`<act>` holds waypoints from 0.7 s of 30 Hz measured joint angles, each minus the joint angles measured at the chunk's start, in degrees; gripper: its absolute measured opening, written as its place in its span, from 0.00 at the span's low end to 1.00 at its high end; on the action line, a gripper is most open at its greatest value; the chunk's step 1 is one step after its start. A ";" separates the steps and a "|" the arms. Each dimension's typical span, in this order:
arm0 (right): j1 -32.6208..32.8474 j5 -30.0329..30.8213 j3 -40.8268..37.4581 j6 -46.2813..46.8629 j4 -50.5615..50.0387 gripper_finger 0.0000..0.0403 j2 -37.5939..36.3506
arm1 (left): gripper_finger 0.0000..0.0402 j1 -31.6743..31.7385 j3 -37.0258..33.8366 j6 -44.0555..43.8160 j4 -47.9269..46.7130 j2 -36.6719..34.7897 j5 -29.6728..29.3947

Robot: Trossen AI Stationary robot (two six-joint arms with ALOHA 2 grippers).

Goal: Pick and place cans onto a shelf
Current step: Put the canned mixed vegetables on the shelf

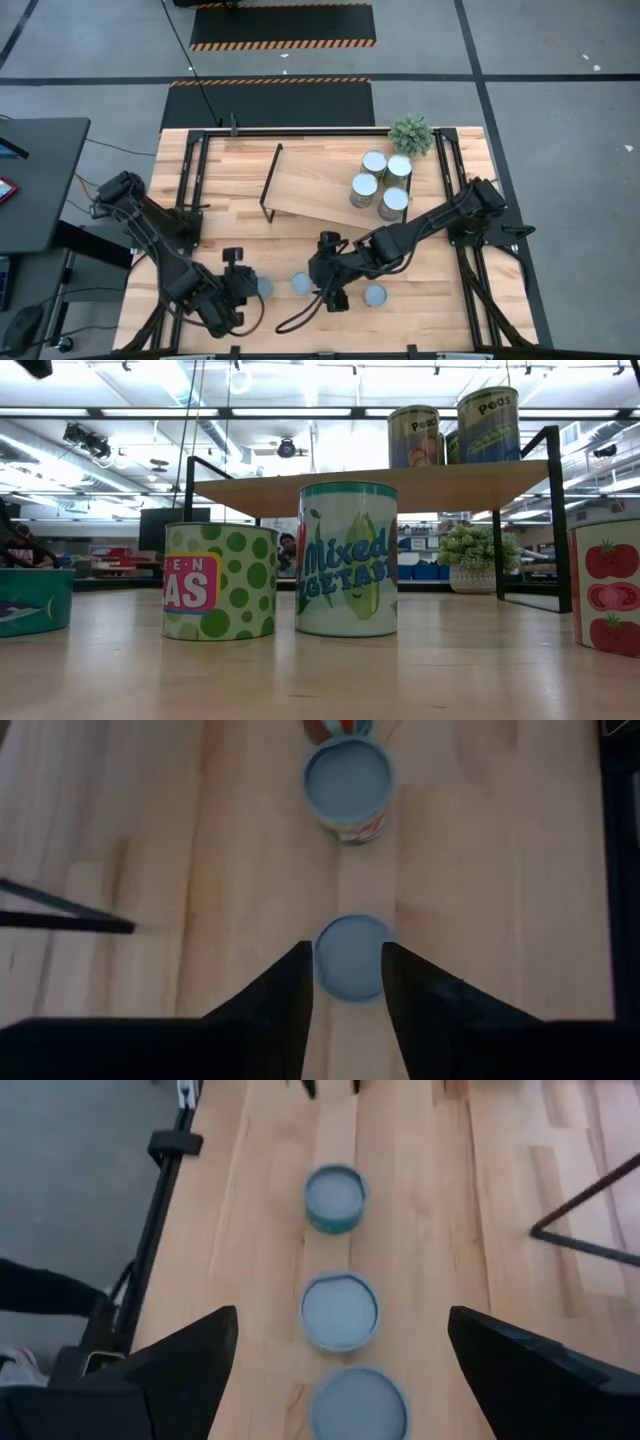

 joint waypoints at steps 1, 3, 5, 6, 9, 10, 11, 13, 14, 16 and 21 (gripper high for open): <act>-0.06 0.05 -0.08 -0.29 -0.58 0.93 0.14 | 0.32 -0.07 -1.33 -0.10 0.41 -1.12 0.01; -0.32 0.04 -0.14 -0.73 -0.76 0.94 0.22 | 0.31 -0.11 -3.99 -0.44 1.74 -3.49 0.44; -0.76 0.32 -0.02 -0.85 -0.31 0.95 0.37 | 0.31 -0.12 -6.41 -0.52 2.83 -6.04 0.65; -0.93 0.51 -0.03 -0.86 -0.44 0.96 0.49 | 0.31 -0.10 -7.50 -0.52 3.49 -7.39 0.63; -1.52 0.48 -0.07 -0.84 -0.42 0.99 1.26 | 0.31 0.00 -11.06 -0.57 5.20 -10.94 0.62; -1.70 0.50 -0.07 -0.84 -0.55 0.99 1.67 | 0.31 0.05 -12.27 -0.64 5.84 -12.16 0.61; -1.92 0.45 -0.07 -0.84 -0.73 0.99 2.02 | 0.31 0.06 -13.44 -0.81 6.62 -13.36 0.61; -2.15 -0.46 -0.07 -0.90 -0.76 0.99 3.00 | 0.31 0.05 -15.78 -1.79 7.59 -15.76 0.54; -2.18 -0.84 -0.07 -0.90 -0.78 0.99 3.39 | 0.31 0.05 -16.85 -2.56 7.90 -16.83 0.49; -2.21 -1.62 -0.09 -0.97 -1.33 0.99 3.98 | 0.31 0.05 -19.01 -4.09 9.02 -18.92 0.33; -2.20 -3.98 -0.11 -0.96 -3.11 0.99 5.55 | 0.31 0.05 -24.24 -9.71 12.71 -23.97 -0.99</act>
